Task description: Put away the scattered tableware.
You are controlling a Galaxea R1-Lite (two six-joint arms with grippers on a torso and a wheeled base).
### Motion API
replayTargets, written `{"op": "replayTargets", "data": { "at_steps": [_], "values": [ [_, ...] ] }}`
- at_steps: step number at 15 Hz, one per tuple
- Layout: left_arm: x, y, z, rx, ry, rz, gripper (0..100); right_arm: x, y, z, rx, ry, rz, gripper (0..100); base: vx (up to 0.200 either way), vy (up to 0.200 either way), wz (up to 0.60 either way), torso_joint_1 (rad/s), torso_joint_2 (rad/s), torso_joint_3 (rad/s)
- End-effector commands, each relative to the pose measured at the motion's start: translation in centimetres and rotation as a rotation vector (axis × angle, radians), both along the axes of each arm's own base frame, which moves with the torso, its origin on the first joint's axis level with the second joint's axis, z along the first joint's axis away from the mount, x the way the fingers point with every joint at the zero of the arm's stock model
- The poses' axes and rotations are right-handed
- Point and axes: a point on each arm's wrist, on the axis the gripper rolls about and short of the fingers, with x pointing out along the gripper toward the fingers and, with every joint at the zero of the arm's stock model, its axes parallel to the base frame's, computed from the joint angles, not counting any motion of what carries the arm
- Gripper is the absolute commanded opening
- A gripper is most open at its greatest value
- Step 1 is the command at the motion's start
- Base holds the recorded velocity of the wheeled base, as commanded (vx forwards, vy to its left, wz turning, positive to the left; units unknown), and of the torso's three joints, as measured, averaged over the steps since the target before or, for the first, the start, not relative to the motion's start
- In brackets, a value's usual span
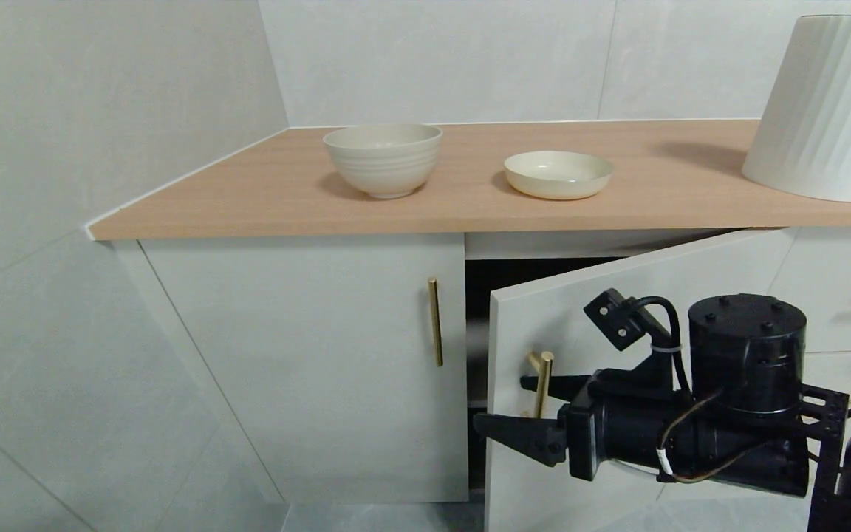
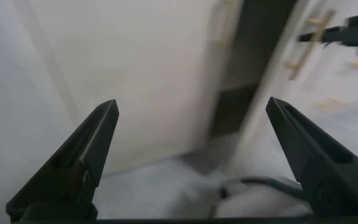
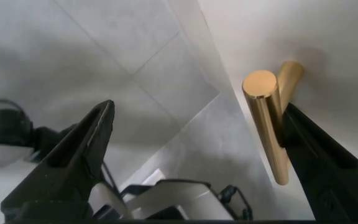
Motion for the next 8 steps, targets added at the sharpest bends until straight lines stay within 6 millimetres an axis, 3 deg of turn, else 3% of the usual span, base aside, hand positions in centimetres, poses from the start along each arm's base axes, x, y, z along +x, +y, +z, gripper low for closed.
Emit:
{"op": "replayTargets", "data": {
  "at_steps": [1, 4, 8],
  "values": [
    [8.6, -0.5, 3.6, -0.023, 0.192, -0.138, 100, -1.2, -1.0, 0.4, 0.004, 0.000, 0.003, 100, 0.000, 0.000, 0.00, 0.000, 0.00, 0.000],
    [14.4, -2.2, 3.4, -0.063, 0.311, -0.232, 100, -2.3, -1.3, 0.2, -0.004, 0.012, 0.024, 100, 0.000, 0.000, 0.00, 0.000, 0.00, 0.000],
    [17.8, -6.2, 2.5, -0.129, 0.338, -0.388, 100, -2.8, -1.8, 0.0, -0.009, 0.017, 0.022, 100, 0.000, 0.000, 0.00, 0.000, 0.00, 0.000]
  ]
}}
